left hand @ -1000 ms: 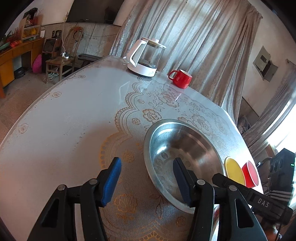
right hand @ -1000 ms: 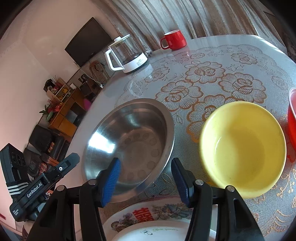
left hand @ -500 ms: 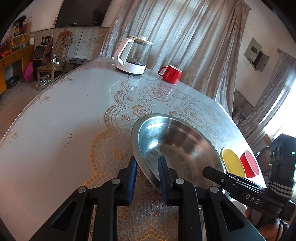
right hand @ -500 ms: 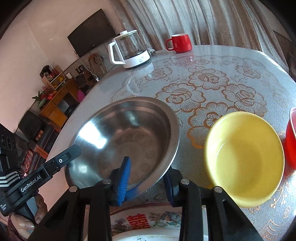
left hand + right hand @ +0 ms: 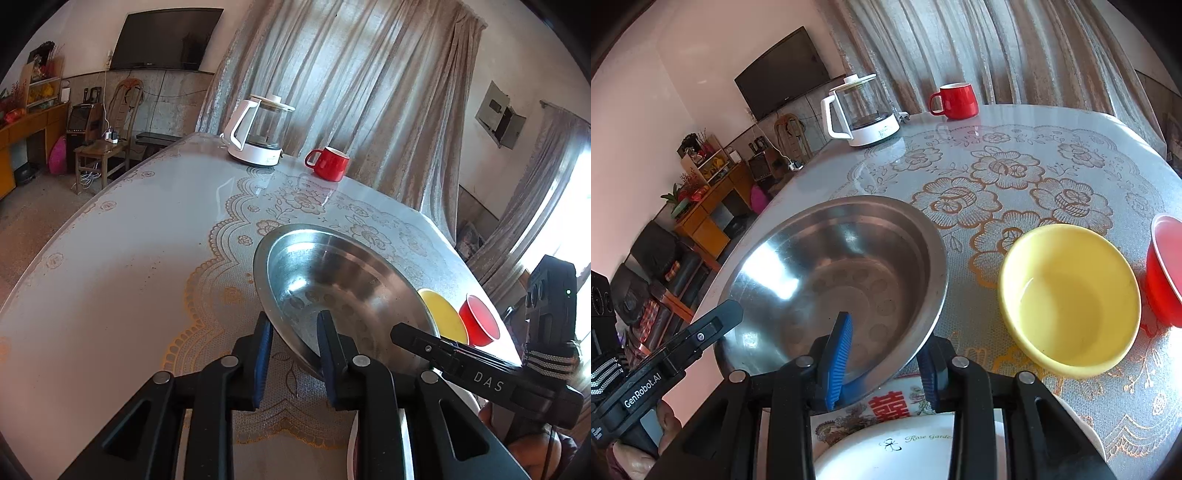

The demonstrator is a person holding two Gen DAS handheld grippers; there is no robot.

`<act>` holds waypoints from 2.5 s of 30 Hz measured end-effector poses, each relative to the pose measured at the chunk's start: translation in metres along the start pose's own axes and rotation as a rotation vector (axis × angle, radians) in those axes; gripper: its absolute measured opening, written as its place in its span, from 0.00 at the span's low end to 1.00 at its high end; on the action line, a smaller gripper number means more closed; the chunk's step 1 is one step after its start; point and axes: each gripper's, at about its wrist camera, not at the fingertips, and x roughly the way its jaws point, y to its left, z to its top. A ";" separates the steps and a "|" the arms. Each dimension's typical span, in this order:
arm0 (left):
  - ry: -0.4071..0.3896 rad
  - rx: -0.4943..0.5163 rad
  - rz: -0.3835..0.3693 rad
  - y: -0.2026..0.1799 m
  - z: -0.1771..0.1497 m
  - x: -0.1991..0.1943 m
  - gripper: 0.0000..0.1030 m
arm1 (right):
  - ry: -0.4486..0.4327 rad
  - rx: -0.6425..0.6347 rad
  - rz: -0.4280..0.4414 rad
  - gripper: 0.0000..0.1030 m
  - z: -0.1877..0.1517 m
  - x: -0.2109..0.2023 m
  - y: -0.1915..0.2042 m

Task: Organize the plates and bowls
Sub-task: 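Pull the steel basin away from the plate stack with the left tool, then open, then move the left tool to the yellow bowl rim and close it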

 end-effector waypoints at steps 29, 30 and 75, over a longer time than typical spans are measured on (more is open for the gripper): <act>-0.071 -0.120 0.062 0.047 -0.080 -0.118 0.27 | 0.052 -0.144 0.122 0.32 -0.060 -0.013 0.084; -0.066 -0.126 0.066 0.049 -0.084 -0.119 0.27 | 0.059 -0.148 0.124 0.32 -0.064 -0.012 0.086; 0.191 0.122 -0.045 -0.121 -0.002 0.025 0.46 | -0.134 0.396 -0.001 0.31 -0.039 -0.090 -0.136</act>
